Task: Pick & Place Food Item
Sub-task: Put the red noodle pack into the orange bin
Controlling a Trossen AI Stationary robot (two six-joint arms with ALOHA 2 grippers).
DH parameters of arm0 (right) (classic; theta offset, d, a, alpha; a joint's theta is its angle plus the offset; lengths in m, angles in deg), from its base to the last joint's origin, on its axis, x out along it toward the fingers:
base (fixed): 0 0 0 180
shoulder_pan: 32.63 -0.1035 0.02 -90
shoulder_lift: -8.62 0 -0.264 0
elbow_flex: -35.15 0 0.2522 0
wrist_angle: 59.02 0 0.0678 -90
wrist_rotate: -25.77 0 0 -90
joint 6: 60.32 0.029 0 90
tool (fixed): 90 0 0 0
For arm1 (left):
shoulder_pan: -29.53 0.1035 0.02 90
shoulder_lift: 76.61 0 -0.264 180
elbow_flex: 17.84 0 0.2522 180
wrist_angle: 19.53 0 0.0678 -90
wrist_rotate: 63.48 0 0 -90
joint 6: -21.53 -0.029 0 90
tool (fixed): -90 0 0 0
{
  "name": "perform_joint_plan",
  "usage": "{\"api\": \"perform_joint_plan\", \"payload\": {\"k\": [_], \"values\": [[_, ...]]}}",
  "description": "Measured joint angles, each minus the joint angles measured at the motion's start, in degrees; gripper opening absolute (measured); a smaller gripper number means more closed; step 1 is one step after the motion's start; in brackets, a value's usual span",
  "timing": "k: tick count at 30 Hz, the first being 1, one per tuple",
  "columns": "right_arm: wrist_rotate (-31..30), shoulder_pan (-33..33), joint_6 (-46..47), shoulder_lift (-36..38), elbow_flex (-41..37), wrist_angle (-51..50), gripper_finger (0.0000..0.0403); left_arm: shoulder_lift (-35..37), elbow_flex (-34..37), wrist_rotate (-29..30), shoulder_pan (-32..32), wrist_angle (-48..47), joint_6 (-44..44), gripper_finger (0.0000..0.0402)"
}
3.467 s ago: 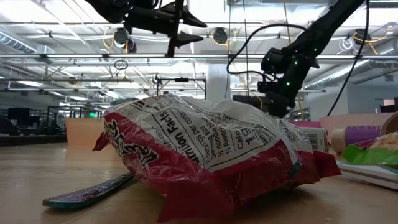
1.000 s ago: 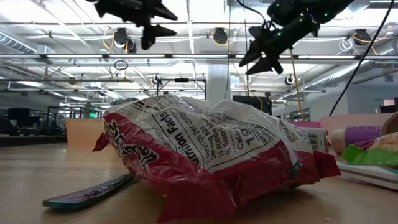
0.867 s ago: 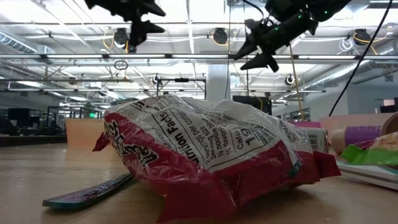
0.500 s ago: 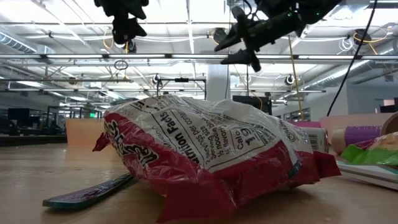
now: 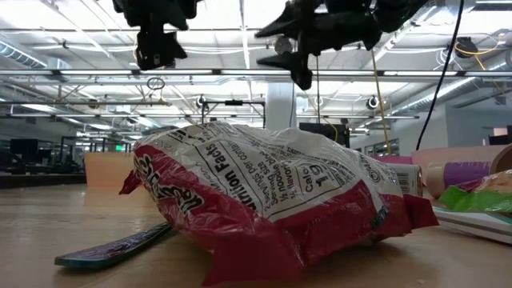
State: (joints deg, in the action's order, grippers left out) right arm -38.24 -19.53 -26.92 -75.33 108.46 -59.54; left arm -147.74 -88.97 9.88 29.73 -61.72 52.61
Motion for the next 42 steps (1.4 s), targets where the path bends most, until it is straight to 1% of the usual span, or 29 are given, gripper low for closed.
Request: {"api": "perform_joint_plan", "payload": {"k": [2,3,6,8,10,13,16,21,23,25,29,35,38,42], "values": [[2.65,-1.60,-0.94,0.65,0.00,-0.92,0.0202,-0.44,1.48,4.52,-3.35,3.61,4.36,0.0195],[2.79,-2.63,-1.05,1.14,0.02,-2.06,0.0201,-0.89,2.21,6.74,-4.87,5.85,6.79,0.0195],[2.46,-6.35,-3.59,2.61,0.02,-6.95,0.0201,-1.95,4.02,11.85,-8.78,10.43,13.36,0.0195],[0.94,-9.39,-5.88,3.35,0.02,-10.21,0.0201,-3.23,4.00,13.58,-11.05,13.37,18.25,0.0195],[-1.84,-12.61,-7.75,3.83,0.02,-12.72,0.0201,-5.05,4.21,13.84,-13.42,14.20,23.18,0.0195],[-4.85,-17.03,-9.87,4.14,0.00,-14.48,0.0201,-8.63,4.05,14.10,-17.40,19.83,29.46,0.0195],[-6.60,-20.30,-10.57,4.21,-0.41,-14.67,0.0201,-12.89,3.91,14.37,-20.80,26.04,34.70,0.0195],[-6.81,-23.20,-8.40,4.85,-3.05,-14.98,0.0201,-19.50,4.05,15.65,-24.87,31.70,41.12,0.0195],[-8.22,-23.70,-7.29,5.19,-4.42,-13.92,0.0201,-21.75,4.08,15.92,-25.79,34.46,43.20,0.0195],[-9.43,-24.16,-6.21,6.16,-6.38,-14.96,0.0201,-23.59,4.05,16.66,-26.75,34.55,44.89,0.0195],[-10.93,-24.28,-4.53,7.89,-10.53,-10.59,0.0201,-25.67,4.11,18.91,-28.04,35.32,47.26,0.0195],[-11.06,-24.26,3.45,10.05,-18.94,2.30,0.0201,-25.75,4.06,22.14,-27.96,34.04,47.37,0.0195],[-11.06,-24.47,7.72,10.81,-23.02,7.49,0.0201,-25.62,3.95,21.57,-27.49,33.06,46.68,0.0195],[-11.19,-24.85,12.04,11.70,-27.68,13.18,0.0201,-25.64,4.01,18.74,-26.63,28.94,45.43,0.0195]]}}
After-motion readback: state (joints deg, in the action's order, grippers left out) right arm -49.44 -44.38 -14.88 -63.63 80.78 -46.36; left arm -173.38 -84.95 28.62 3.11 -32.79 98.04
